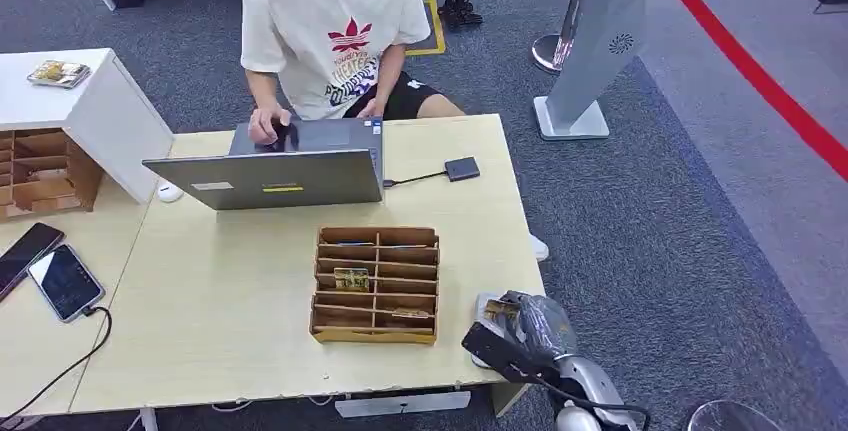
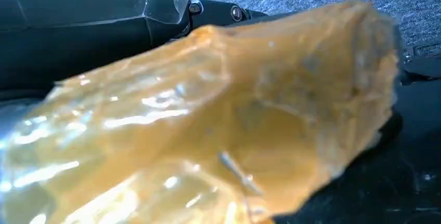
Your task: Pass the card to the sensor for recognition and then transmit it.
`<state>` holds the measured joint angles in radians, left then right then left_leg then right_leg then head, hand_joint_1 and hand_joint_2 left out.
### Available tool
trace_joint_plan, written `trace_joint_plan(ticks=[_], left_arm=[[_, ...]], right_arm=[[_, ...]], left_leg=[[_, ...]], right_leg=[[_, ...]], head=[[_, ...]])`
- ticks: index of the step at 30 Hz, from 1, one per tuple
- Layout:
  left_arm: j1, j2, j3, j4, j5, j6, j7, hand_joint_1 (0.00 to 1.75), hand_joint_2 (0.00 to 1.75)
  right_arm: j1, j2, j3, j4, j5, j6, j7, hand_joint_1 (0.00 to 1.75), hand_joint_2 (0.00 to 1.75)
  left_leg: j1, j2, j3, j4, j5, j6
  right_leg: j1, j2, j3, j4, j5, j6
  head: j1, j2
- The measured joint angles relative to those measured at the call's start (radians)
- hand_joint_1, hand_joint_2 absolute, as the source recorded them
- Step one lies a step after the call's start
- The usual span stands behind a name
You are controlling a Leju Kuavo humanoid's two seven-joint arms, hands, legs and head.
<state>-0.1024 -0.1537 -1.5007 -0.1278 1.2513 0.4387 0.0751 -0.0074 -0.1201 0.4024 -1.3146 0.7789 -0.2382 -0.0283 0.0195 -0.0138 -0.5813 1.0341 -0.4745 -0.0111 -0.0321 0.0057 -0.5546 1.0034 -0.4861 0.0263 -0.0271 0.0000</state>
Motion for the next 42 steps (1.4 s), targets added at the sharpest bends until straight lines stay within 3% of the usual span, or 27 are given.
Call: trace_joint_plan(ticks=[6, 10, 16, 24, 36, 42], left_arm=[[0.002, -0.003, 0.0, 0.0, 0.027, 0.006, -0.018, 0.0, 0.0], [0.002, -0.005, 0.0, 0.0, 0.037, 0.011, -0.025, 0.0, 0.0], [0.002, -0.005, 0.0, 0.0, 0.043, 0.014, -0.027, 0.0, 0.0], [0.001, -0.005, 0.0, 0.0, 0.04, 0.014, -0.025, 0.0, 0.0], [-0.001, -0.005, -0.005, 0.0, 0.009, 0.01, -0.014, 0.0, 0.0], [-0.012, -0.002, -0.026, 0.0, -0.129, -0.009, 0.018, 0.0, 0.0]], right_arm=[[0.051, 0.073, -0.048, -0.133, -0.096, -0.139, -0.141, 1.75, 1.75], [0.082, 0.128, -0.071, -0.271, -0.172, -0.188, -0.225, 1.75, 1.75], [0.113, 0.177, -0.077, -0.425, -0.229, -0.225, -0.288, 1.75, 1.75], [0.111, 0.198, -0.074, -0.489, -0.244, -0.234, -0.309, 1.75, 1.75], [0.01, 0.218, -0.013, -0.491, -0.253, -0.215, -0.328, 1.75, 1.75], [-0.194, 0.248, 0.064, -0.433, -0.171, -0.142, -0.223, 1.75, 1.75]], left_leg=[[0.0, -0.001, -0.003, 0.0, 0.001, -0.001], [0.0, -0.001, -0.004, 0.0, 0.0, -0.001], [0.0, 0.0, -0.005, 0.0, 0.0, 0.0], [0.0, 0.0, -0.005, 0.0, 0.0, -0.001], [0.0, 0.0, -0.006, 0.0, 0.001, -0.001], [0.0, 0.0, -0.005, 0.0, 0.003, -0.001]], right_leg=[[0.0, -0.001, -0.003, 0.0, 0.0, 0.0], [0.0, 0.0, -0.004, 0.0, 0.0, 0.0], [0.0, 0.0, -0.005, 0.0, -0.001, 0.0], [0.0, 0.0, -0.005, 0.0, 0.0, 0.0], [0.0, 0.0, -0.005, 0.001, 0.0, 0.0], [0.0, 0.0, -0.005, 0.001, 0.001, 0.0]], head=[[0.0, 0.0], [0.0, 0.0], [0.0, 0.0], [0.0, 0.0], [0.0, 0.0], [0.0, 0.0]])
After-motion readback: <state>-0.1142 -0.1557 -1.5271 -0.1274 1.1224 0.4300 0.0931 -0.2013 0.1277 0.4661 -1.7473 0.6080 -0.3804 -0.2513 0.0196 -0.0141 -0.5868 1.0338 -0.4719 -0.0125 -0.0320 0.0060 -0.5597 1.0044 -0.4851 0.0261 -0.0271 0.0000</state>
